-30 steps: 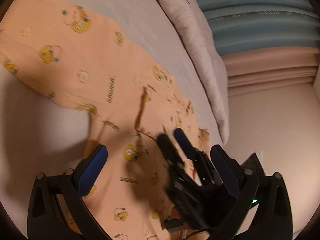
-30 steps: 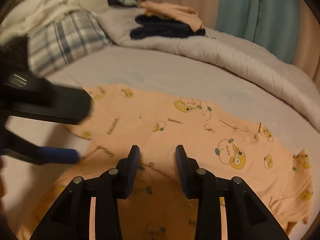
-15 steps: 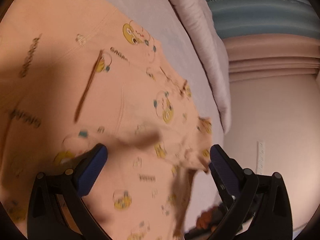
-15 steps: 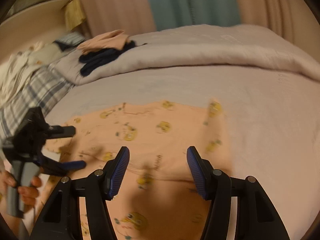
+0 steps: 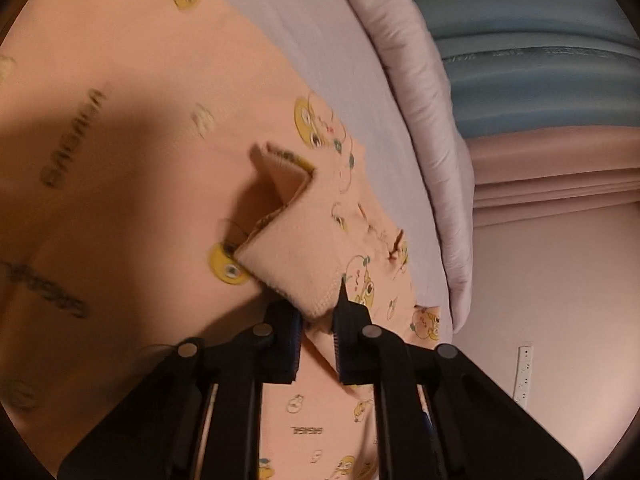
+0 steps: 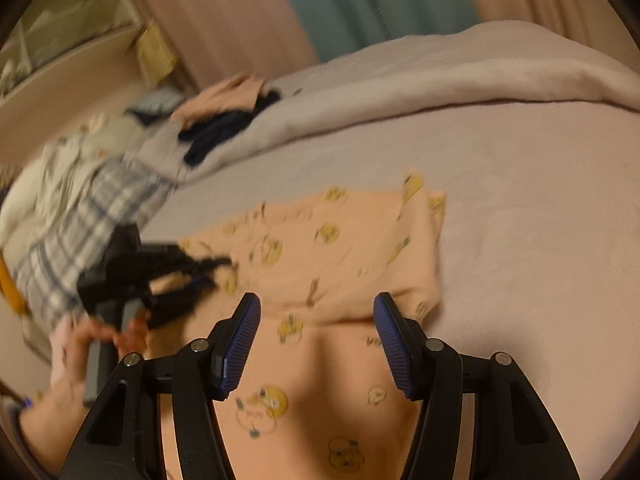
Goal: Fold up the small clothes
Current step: 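Fold the held sleeve across the shirt body with the right gripper, release, then grasp the other sleeve cuff with the left gripper and fold it across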
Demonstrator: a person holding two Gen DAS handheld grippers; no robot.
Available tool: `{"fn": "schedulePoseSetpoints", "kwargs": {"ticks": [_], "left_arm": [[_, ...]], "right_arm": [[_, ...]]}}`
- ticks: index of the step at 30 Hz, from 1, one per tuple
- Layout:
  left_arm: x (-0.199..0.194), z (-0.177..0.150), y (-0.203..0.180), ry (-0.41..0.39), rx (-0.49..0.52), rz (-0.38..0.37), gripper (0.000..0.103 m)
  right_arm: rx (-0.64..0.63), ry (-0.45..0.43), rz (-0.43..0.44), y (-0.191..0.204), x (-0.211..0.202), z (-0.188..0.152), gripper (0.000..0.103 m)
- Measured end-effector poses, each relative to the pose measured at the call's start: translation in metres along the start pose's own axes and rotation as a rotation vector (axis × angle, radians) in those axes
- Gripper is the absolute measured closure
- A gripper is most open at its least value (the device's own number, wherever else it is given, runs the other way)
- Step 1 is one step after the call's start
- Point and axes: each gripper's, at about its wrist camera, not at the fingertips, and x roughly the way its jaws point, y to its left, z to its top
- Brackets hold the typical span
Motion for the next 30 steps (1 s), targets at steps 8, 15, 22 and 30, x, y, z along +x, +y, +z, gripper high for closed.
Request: {"fn": "schedulePoseSetpoints", "kwargs": {"ticks": [8, 15, 22, 30], "left_arm": [[-0.047, 0.015, -0.010, -0.149, 0.140, 0.100, 0.095], [-0.073, 0.017, 0.013, -0.259, 0.148, 0.224, 0.095], [-0.113, 0.011, 0.041, -0.207, 0.099, 0.157, 0.065], [-0.187, 0.015, 0.090, -0.292, -0.058, 0.091, 0.033]], "right_arm": [[-0.007, 0.086, -0.023, 0.003, 0.033, 0.000, 0.040], [0.000, 0.134, -0.360, 0.009, 0.035, -0.008, 0.040], [-0.016, 0.212, -0.303, 0.020, 0.008, -0.018, 0.039], [-0.050, 0.227, -0.212, 0.046, -0.007, -0.033, 0.038]]}}
